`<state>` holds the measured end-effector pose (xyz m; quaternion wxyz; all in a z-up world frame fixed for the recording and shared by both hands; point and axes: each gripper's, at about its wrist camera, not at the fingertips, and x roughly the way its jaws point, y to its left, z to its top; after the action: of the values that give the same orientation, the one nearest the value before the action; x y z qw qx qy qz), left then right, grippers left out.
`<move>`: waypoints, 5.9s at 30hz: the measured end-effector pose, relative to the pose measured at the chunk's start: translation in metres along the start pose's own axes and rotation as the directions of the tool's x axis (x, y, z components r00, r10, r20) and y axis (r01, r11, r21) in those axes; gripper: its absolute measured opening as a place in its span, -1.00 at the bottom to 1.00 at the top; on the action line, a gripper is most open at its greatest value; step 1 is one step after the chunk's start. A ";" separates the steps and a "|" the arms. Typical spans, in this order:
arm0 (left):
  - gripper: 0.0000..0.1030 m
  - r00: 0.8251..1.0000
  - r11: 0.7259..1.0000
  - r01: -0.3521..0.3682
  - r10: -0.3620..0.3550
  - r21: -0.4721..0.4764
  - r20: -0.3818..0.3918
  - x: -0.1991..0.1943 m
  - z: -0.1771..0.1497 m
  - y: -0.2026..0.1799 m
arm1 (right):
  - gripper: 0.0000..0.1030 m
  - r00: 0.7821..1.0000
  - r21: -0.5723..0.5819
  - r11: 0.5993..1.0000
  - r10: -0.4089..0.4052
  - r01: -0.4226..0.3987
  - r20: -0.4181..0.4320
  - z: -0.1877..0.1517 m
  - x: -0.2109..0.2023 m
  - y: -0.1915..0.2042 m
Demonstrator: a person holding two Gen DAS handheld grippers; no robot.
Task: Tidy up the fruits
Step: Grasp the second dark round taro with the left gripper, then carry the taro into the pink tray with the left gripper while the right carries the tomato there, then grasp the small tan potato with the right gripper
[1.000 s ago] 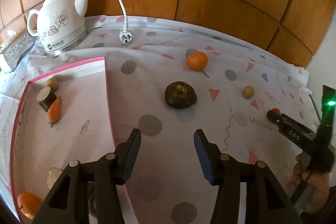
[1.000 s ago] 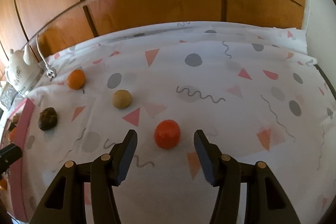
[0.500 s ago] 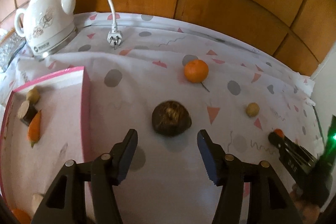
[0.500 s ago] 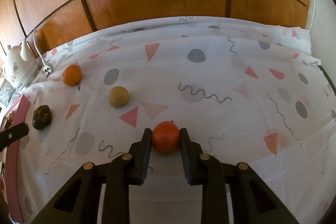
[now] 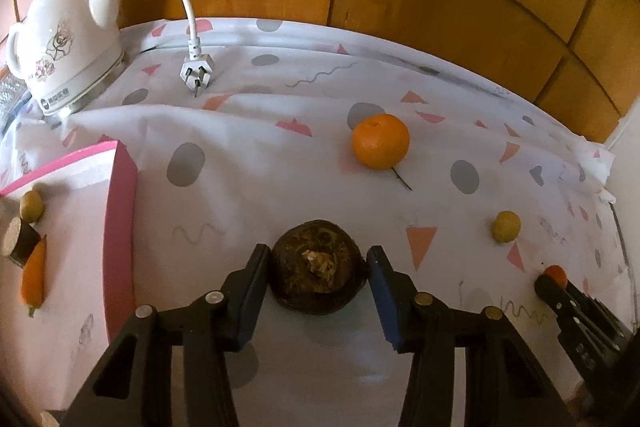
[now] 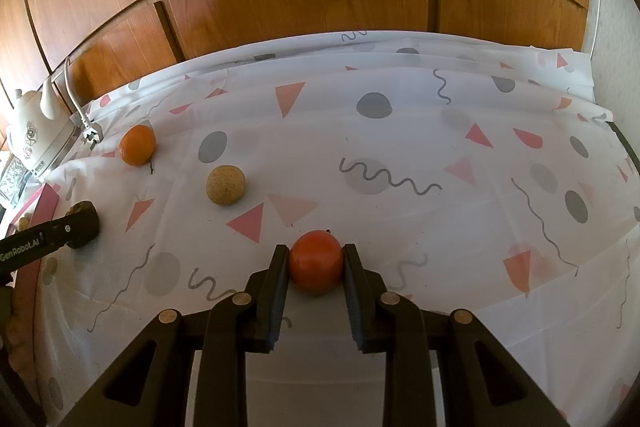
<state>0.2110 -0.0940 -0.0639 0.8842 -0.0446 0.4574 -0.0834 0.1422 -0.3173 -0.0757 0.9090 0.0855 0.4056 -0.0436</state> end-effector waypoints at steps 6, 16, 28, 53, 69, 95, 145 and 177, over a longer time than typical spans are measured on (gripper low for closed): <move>-0.04 1.000 0.999 0.003 -0.003 0.035 0.012 -0.023 -0.029 -0.009 | -0.48 1.000 -0.022 0.999 -0.025 0.025 -0.003 0.001 0.001 0.005; -0.03 0.996 0.992 -0.024 0.013 0.127 0.089 -0.048 -0.079 -0.028 | -0.48 1.000 -0.025 0.999 -0.030 0.030 -0.004 0.002 0.002 0.006; -0.17 0.995 0.992 -0.032 0.019 0.124 0.098 -0.043 -0.081 -0.024 | -0.48 0.999 -0.029 0.999 -0.035 0.035 -0.001 0.002 0.002 0.005; -0.18 0.993 0.992 -0.024 0.010 0.122 0.115 -0.082 -0.085 -0.020 | -0.48 0.999 -0.027 0.999 -0.037 0.037 0.001 0.001 0.000 0.005; -0.18 0.984 0.998 -0.038 0.027 0.055 0.176 -0.127 -0.087 0.012 | -0.49 0.998 -0.056 0.996 -0.068 0.068 0.001 0.001 -0.001 0.009; -0.18 0.961 0.965 -0.182 0.216 -0.189 0.175 -0.145 -0.092 0.138 | -0.50 0.984 -0.242 0.954 0.177 -0.176 -0.017 -0.008 -0.045 0.116; -0.12 0.951 0.948 -0.188 0.241 -0.258 0.193 -0.167 -0.110 0.161 | -0.30 0.918 -0.305 0.867 0.384 -0.395 -0.098 -0.033 -0.058 0.240; -0.12 0.982 0.994 -0.106 0.101 0.020 0.157 -0.141 -0.112 0.066 | -0.30 0.999 0.052 0.998 0.043 -0.044 0.003 -0.022 -0.041 0.014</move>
<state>0.0467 -0.0032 -0.0259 0.9210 -0.0146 0.3873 -0.0400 0.1010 -0.2989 -0.0579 0.9076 0.1178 0.4015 -0.0344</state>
